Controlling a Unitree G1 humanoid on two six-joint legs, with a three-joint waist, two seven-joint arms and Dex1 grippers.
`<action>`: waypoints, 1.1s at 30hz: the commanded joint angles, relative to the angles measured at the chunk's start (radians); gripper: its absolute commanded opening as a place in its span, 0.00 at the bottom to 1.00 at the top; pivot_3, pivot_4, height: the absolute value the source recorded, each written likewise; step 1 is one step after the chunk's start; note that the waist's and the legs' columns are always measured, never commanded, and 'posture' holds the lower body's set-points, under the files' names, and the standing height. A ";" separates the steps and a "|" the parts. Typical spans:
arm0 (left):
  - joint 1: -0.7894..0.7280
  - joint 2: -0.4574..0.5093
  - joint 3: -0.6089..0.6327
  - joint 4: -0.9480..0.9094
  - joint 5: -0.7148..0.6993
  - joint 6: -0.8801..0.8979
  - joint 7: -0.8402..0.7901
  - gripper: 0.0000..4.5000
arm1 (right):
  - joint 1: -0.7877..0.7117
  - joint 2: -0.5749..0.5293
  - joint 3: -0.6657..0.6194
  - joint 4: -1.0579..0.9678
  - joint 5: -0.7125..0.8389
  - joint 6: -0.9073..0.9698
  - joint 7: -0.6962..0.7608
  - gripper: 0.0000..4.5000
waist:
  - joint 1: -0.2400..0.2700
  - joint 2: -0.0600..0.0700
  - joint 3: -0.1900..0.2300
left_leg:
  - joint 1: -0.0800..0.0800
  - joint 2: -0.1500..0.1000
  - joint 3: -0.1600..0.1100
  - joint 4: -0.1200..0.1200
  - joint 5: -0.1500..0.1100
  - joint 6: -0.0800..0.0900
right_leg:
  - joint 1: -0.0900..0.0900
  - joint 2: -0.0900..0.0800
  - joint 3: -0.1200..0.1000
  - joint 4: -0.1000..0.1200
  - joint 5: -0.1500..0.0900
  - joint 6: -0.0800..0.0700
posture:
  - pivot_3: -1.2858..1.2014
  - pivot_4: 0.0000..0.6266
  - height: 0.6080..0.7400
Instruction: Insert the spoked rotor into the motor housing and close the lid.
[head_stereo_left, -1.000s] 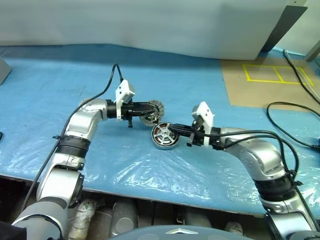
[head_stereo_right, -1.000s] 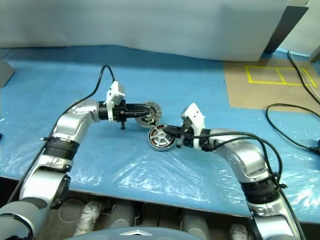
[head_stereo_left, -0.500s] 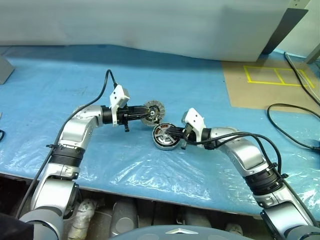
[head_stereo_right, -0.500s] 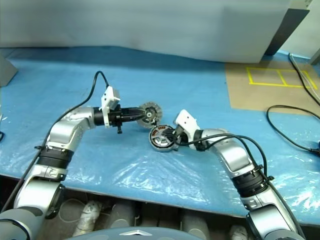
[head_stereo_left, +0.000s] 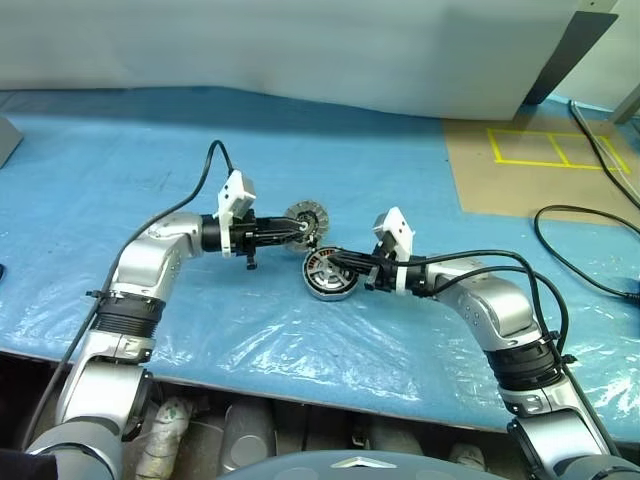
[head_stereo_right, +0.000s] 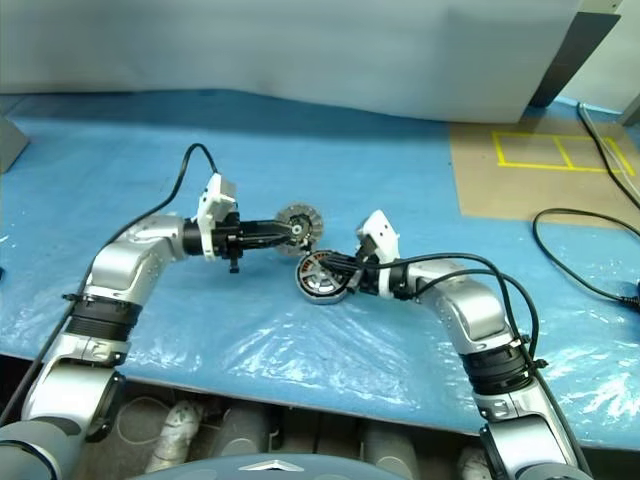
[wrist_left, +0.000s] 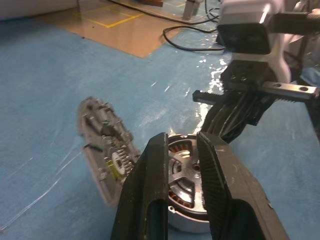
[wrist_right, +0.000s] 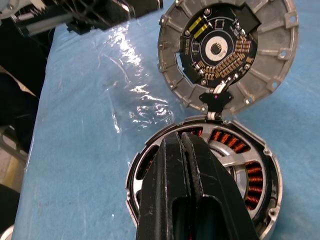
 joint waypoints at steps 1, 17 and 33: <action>-0.047 0.012 0.038 0.022 -0.013 -0.007 0.013 0.21 | 0.011 -0.020 0.073 0.040 -0.090 -0.042 -0.010 0.00 | 0.000 0.000 0.000 | 0.000 0.000 0.000 0.000 0.000 0.000 | 0.000 0.000 0.000 0.000 0.000 0.000 | 0.52 0.24 1.00; -0.221 -0.063 0.097 0.408 0.064 -0.131 0.141 0.21 | 0.036 -0.043 -0.022 -0.021 -0.014 -0.055 0.022 0.00 | 0.002 -0.001 0.000 | 0.011 0.000 -0.002 -0.003 0.000 0.000 | 0.016 -0.002 0.001 -0.011 0.000 0.001 | 0.52 0.24 1.00; -0.228 -0.167 0.029 0.447 0.105 -0.147 0.049 0.21 | 0.061 -0.078 -0.249 -0.216 0.169 0.120 -0.080 0.00 | 0.005 -0.003 0.002 | -0.006 -0.001 -0.002 0.000 0.000 0.000 | -0.001 -0.002 -0.004 -0.002 0.003 0.005 | 0.52 0.24 1.00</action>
